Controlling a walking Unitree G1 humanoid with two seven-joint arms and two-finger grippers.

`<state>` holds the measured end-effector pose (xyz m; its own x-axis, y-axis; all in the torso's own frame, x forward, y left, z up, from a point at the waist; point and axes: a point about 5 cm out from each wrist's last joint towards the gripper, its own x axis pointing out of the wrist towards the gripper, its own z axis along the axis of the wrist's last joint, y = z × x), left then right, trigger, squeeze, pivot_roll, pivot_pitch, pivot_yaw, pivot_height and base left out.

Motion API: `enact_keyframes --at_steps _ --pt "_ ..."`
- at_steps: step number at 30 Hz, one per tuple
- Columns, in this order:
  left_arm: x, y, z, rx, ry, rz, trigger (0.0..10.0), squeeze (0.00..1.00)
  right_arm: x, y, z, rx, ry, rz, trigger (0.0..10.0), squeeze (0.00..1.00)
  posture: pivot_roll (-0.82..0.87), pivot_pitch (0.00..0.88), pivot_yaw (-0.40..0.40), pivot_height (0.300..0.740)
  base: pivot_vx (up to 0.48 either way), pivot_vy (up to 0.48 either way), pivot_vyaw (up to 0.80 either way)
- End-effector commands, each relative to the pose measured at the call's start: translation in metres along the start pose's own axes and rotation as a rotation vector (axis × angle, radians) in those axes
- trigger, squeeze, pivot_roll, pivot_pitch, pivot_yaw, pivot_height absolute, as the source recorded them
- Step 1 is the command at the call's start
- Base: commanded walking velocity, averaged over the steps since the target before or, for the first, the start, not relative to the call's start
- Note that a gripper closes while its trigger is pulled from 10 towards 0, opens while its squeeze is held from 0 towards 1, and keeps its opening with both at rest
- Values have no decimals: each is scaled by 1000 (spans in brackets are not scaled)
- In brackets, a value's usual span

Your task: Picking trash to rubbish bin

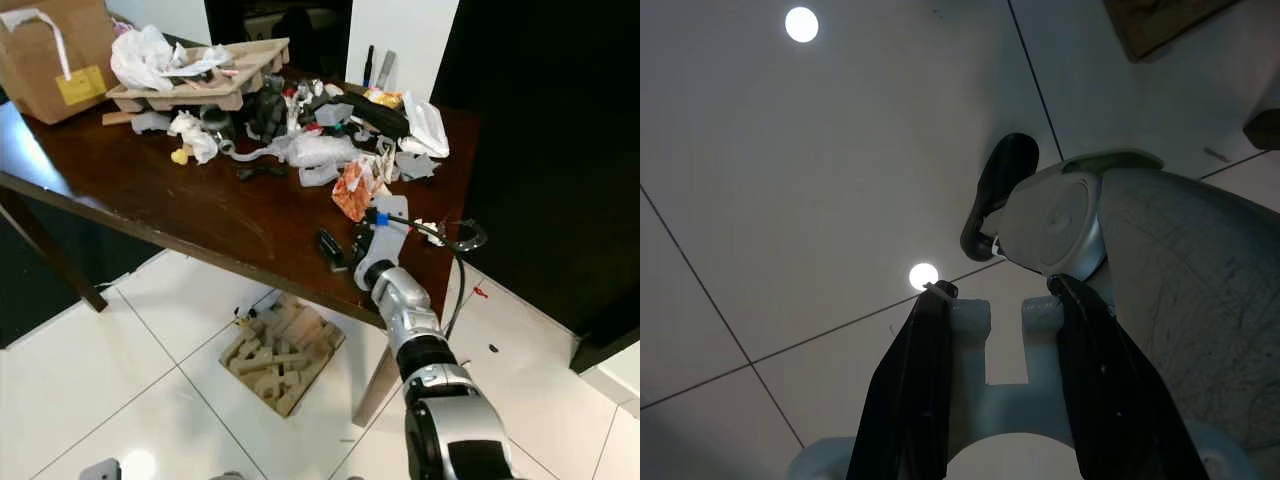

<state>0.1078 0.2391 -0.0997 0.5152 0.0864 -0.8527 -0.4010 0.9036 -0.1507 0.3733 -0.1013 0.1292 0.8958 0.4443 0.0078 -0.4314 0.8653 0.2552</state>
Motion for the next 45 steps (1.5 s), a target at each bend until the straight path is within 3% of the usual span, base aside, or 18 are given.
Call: enact_keyframes --at_steps 1,9,16,19,27,34,37,45 --pt "-2 0 -9 0 23 -2 10000 0 -2 -3 -5 -14 24 -15 10000 0 231 135 -77 740 0 0 0" --pt "-1 -4 -9 12 17 -26 10000 0 -2 -4 -9 -64 67 -56 10000 0 231 137 -78 740 296 0 0" --pt "-2 -4 -12 21 30 -32 10000 0 -9 -24 -10 -125 106 -180 10000 0 235 140 -80 740 322 0 0" --pt "-2 -4 -13 23 32 -33 10000 0 -10 -26 -7 -88 80 -185 10000 0 241 139 -82 740 316 0 0" --pt "-3 -4 -15 19 33 -30 10000 0 -8 -30 22 102 -124 -146 10000 0 245 140 -82 740 141 0 0" --pt "-2 -5 -16 33 37 -42 10000 0 -11 -40 39 131 -220 -139 10000 0 239 141 -80 740 0 0 0" --pt "-2 -6 -16 37 38 -46 10000 0 -11 -39 43 150 -246 -131 10000 0 234 141 -78 740 0 0 0" --pt "-2 -8 -17 42 37 -51 10000 0 4 -14 48 46 -237 -90 10000 0 229 155 -81 740 252 0 0"
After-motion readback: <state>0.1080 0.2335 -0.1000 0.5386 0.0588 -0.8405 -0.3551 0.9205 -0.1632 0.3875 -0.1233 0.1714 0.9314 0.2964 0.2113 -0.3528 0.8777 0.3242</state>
